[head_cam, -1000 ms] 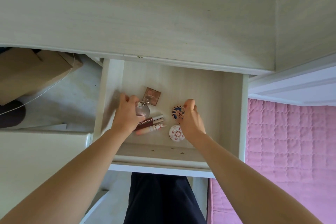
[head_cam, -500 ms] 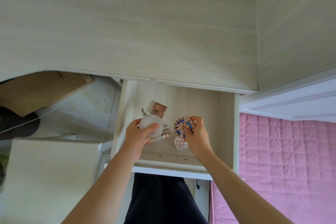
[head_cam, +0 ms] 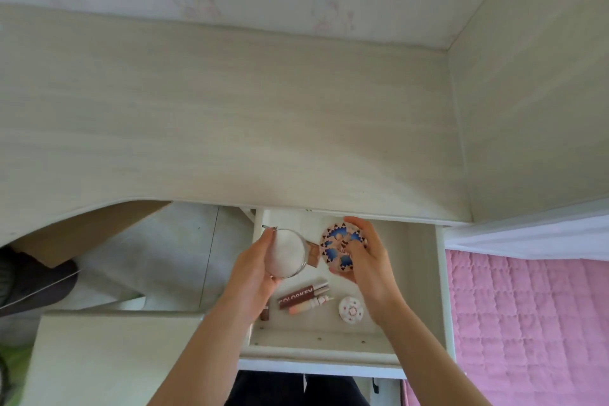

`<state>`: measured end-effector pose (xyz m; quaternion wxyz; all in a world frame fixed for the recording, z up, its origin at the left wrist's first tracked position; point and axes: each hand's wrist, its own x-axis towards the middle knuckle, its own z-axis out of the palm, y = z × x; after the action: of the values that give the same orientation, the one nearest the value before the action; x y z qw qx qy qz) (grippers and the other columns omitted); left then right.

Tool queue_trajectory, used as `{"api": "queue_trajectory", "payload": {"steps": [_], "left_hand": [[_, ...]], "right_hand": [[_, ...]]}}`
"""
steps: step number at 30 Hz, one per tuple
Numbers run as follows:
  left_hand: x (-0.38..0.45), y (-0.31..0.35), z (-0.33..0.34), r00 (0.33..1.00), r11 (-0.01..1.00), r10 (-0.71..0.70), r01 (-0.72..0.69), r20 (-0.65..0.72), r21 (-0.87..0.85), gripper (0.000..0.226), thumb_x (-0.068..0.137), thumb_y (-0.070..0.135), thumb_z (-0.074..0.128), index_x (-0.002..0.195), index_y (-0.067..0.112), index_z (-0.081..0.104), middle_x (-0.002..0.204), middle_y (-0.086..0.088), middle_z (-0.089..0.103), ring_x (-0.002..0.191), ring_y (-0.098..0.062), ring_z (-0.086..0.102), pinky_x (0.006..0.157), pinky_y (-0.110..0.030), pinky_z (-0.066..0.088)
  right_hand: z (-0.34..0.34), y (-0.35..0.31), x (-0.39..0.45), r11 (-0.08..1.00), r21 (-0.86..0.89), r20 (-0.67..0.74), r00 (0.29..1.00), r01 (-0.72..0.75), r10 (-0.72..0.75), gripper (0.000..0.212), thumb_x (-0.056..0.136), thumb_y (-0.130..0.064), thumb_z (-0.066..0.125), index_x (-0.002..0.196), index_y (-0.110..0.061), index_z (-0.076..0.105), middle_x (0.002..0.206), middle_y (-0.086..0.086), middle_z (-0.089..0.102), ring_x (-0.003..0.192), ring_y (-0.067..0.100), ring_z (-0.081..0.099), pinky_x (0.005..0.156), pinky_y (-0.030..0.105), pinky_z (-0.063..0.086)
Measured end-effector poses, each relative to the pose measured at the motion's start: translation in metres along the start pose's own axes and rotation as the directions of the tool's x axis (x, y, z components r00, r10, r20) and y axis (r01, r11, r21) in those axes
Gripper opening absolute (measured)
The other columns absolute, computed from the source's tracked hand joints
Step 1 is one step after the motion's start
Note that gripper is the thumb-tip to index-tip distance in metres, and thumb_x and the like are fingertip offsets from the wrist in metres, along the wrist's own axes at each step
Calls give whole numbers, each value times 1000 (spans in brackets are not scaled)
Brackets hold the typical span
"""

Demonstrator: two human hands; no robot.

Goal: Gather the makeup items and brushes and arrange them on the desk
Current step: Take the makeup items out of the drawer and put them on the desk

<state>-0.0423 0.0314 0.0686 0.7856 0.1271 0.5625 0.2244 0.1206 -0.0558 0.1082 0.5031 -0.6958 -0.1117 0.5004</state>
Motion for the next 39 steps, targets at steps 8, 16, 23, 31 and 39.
{"api": "queue_trajectory", "payload": {"steps": [8, 16, 23, 31, 39], "left_hand": [[32, 68, 16, 987, 981, 115, -131, 115, 143, 28, 94, 33, 55, 117, 19, 65, 122, -7, 63, 110, -24, 61, 76, -39, 55], [84, 115, 57, 976, 972, 206, -213, 74, 102, 15, 94, 29, 57, 103, 31, 69, 107, 7, 67, 98, -16, 65, 67, -35, 58], [136, 149, 78, 955, 914, 289, -296, 68, 279, 21, 94, 33, 57, 113, 33, 65, 109, 13, 65, 103, -11, 59, 77, -29, 50], [166, 170, 102, 814, 522, 531, -533, 235, 666, 39, 94, 25, 57, 133, 23, 55, 97, 7, 62, 87, -1, 57, 71, -4, 40], [169, 159, 100, 712, 192, 631, -527, 307, 828, 42, 94, 30, 56, 133, 14, 52, 122, -7, 62, 113, -21, 55, 89, -22, 37]], "right_hand": [[38, -36, 38, 994, 106, -90, 996, -1, 10, 18, 93, -18, 57, 107, -29, 60, 105, 0, 64, 88, 18, 69, 71, 41, 60], [56, -63, 96, 997, -66, -163, 986, 32, -42, 26, 87, -28, 67, 111, -28, 56, 103, -7, 61, 94, 15, 64, 62, 33, 60], [66, -82, 159, 985, -172, -105, 994, 23, -42, 34, 85, -20, 69, 114, -27, 54, 102, -6, 60, 89, 14, 61, 57, 26, 57], [77, -83, 216, 910, -398, -99, 981, 115, -167, 36, 83, -18, 67, 114, -30, 52, 114, 7, 57, 97, 21, 60, 76, 34, 56], [76, -74, 225, 707, -679, -51, 948, 198, -314, 42, 86, -31, 65, 126, -30, 50, 116, 0, 37, 110, 20, 43, 89, 27, 44]]}}
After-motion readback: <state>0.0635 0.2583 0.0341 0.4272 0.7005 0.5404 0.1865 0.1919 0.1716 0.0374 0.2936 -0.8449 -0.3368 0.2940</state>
